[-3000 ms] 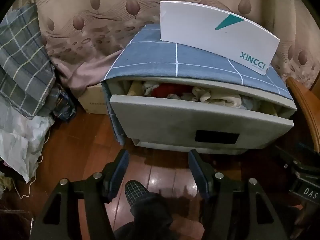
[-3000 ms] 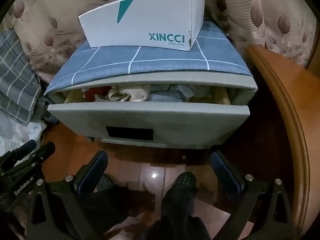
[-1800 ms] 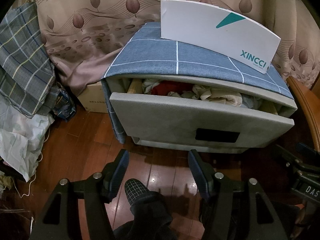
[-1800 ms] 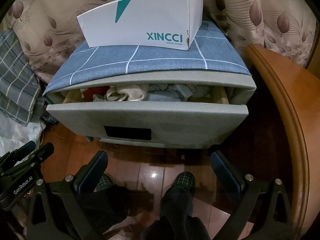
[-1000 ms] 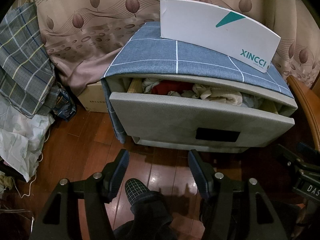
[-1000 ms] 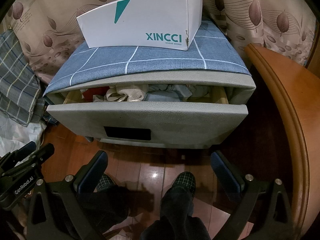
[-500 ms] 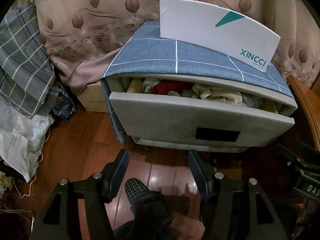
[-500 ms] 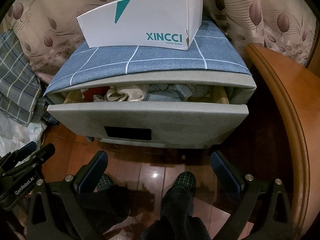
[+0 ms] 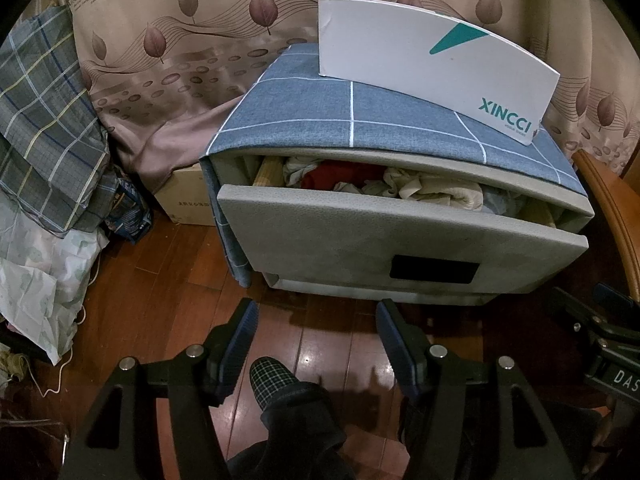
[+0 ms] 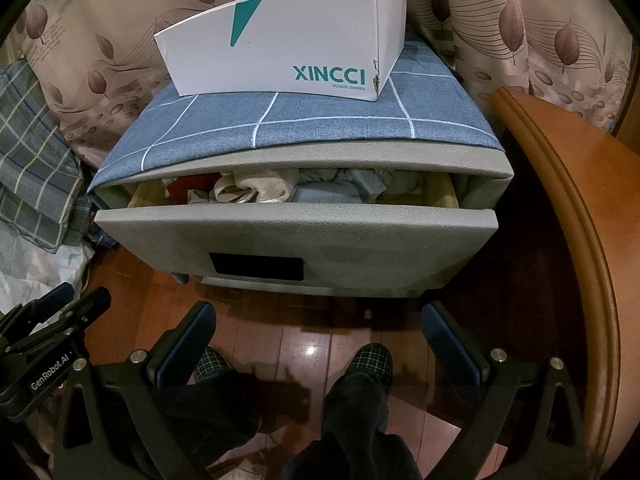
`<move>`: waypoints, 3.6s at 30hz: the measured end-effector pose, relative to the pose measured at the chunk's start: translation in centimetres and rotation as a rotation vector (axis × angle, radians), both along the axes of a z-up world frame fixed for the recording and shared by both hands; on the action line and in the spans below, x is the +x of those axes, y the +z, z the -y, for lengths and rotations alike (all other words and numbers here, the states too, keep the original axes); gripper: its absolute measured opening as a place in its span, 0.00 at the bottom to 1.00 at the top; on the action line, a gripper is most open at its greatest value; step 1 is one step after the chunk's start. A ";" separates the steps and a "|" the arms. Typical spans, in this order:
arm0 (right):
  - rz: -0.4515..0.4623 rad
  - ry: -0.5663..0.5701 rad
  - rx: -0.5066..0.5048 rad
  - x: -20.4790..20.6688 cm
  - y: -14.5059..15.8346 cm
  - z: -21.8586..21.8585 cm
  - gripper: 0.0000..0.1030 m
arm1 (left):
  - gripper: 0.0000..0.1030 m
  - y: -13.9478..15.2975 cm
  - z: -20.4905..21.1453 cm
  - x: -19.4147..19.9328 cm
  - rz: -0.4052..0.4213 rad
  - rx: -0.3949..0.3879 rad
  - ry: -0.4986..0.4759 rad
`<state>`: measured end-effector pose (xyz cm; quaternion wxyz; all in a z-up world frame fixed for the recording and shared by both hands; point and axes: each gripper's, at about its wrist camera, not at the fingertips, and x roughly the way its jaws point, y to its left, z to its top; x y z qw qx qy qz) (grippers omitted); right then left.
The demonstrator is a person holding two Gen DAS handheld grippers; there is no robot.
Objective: Take underwear out of drawer
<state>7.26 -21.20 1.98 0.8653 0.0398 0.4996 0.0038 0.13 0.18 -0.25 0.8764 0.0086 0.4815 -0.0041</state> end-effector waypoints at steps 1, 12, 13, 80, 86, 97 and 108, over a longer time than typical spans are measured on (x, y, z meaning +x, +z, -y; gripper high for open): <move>0.000 0.000 0.000 0.0 0.0 0.0 0.98 | 0.61 0.0 0.0 0.0 0.000 0.000 0.000; 0.000 0.000 0.001 0.0 0.0 0.0 0.98 | 0.61 0.0 0.0 0.0 0.000 0.001 0.000; 0.000 0.000 0.001 0.0 0.0 0.1 0.98 | 0.61 0.0 0.0 0.0 -0.001 0.002 -0.001; -0.119 0.000 -0.002 13.1 -6.1 2.9 0.99 | 0.62 -4.9 1.7 15.3 -0.115 -0.013 -0.148; -0.162 0.005 0.010 10.2 -6.9 2.7 0.99 | 0.62 -5.1 1.0 13.3 -0.145 -0.028 -0.165; -0.223 -0.002 0.017 6.1 -7.9 3.0 0.99 | 0.62 -5.6 -0.8 8.8 -0.207 -0.046 -0.182; -0.288 -0.003 0.029 5.2 -8.1 3.8 0.99 | 0.62 -6.0 -1.7 6.0 -0.222 -0.047 -0.181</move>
